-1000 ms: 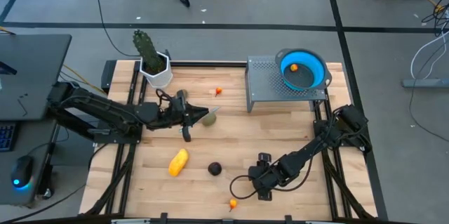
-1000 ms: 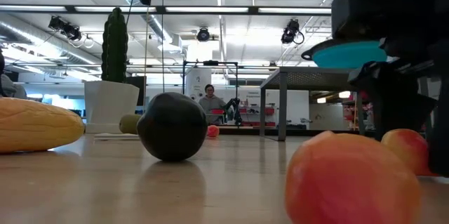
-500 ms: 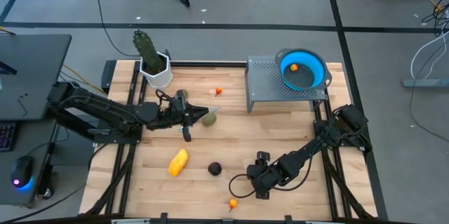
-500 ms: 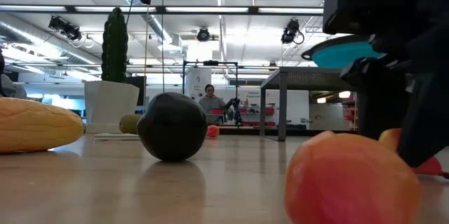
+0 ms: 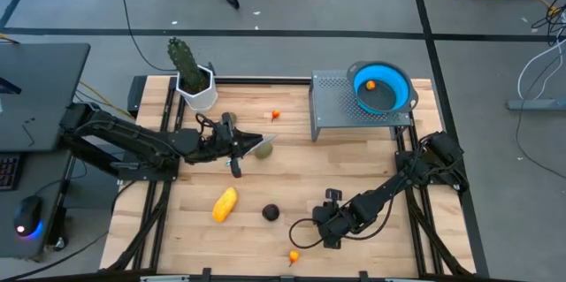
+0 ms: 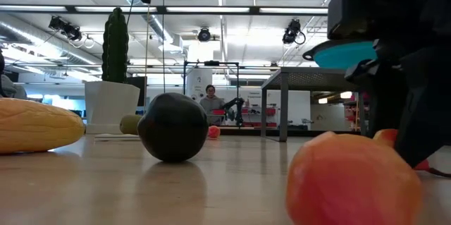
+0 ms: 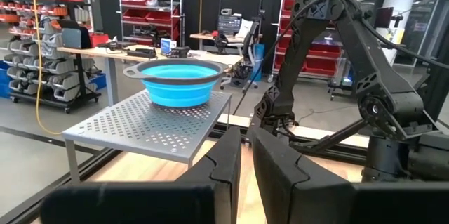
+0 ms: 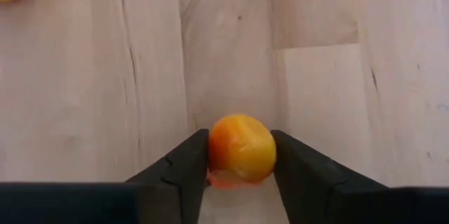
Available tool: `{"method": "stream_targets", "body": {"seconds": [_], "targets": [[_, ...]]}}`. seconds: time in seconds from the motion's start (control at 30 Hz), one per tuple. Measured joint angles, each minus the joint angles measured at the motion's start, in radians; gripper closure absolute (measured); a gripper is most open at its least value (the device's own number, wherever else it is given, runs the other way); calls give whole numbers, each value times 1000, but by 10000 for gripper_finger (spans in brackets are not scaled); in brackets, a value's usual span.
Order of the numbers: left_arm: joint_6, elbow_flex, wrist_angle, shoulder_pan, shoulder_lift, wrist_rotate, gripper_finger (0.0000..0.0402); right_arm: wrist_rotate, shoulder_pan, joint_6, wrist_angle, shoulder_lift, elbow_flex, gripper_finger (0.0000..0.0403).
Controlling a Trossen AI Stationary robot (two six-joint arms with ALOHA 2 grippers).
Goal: Pick & Place Fruit
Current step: Put the pear into the blue strainer bowl on the shelf
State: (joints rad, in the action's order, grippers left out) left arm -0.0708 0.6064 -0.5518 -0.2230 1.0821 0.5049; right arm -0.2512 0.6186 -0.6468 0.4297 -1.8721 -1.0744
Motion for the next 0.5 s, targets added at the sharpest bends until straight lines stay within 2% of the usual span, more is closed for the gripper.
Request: {"method": "stream_targets", "body": {"seconds": [0.3, 0.4, 0.5], "targets": [[0, 0, 0, 0, 0, 0, 356, 47, 0, 8, 13, 16, -3, 257], [1, 0, -6, 0, 0, 0, 356, 50, -10, 10, 93, 51, -35, 258], [8, 0, -19, 0, 0, 0, 356, -4, -32, 11, 218, 100, -81, 258]]}}
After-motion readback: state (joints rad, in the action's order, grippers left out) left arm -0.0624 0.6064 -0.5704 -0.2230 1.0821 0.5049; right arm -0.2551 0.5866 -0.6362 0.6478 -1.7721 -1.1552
